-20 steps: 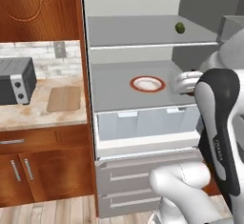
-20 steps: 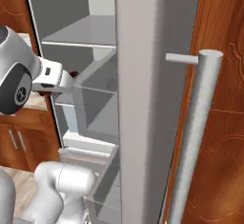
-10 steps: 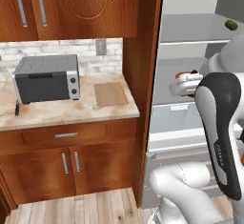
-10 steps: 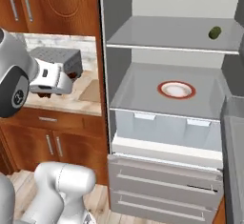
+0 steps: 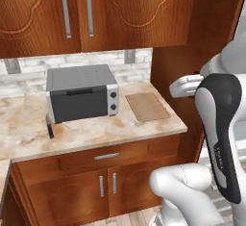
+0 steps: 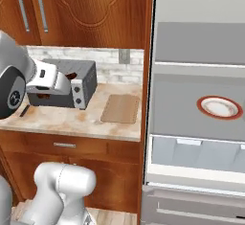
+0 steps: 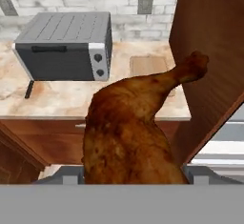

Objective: Retrieve the chicken drumstick from the fridge and place it on the cutting board.

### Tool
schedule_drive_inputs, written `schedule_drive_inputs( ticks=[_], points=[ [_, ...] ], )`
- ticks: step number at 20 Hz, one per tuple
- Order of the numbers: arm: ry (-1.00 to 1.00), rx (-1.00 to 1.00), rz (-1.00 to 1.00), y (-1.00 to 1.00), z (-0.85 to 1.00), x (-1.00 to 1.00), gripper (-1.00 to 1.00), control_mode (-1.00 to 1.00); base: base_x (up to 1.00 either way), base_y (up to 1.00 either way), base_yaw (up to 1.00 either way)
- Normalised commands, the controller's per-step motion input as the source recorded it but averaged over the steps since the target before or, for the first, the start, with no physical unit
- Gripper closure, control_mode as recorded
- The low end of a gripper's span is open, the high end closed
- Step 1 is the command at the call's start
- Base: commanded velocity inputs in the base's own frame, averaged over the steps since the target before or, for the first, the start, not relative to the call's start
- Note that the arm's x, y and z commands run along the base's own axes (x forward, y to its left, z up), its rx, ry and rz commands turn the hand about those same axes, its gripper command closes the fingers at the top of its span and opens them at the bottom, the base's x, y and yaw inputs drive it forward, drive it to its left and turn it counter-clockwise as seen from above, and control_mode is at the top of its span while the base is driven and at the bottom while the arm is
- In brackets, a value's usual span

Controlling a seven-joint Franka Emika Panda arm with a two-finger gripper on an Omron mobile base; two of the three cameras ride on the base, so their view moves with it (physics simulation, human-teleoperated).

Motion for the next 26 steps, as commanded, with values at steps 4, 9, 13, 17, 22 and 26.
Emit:
schedule_drive_inputs(
  ticks=[4,9,13,17,22,26],
  points=[
    [0.05,0.00,-0.02,-0.01,-0.10,0.23,1.00,-1.00,0.75,0.25,-0.13],
    [0.21,-0.03,0.00,-0.26,-0.66,0.66,1.00,-1.00,0.00,0.00,0.00],
    [0.27,-0.07,0.00,-0.28,-0.94,0.44,1.00,-1.00,0.00,0.00,0.00],
    [0.18,-0.05,0.00,-0.18,-0.92,0.37,1.00,-1.00,0.00,0.00,0.00],
    [0.17,-0.02,0.00,-0.28,-0.63,0.62,1.00,-1.00,0.00,0.00,0.00],
    [0.08,0.00,0.01,-0.22,-0.46,0.97,1.00,-1.00,0.00,0.00,0.00]
  ],
)
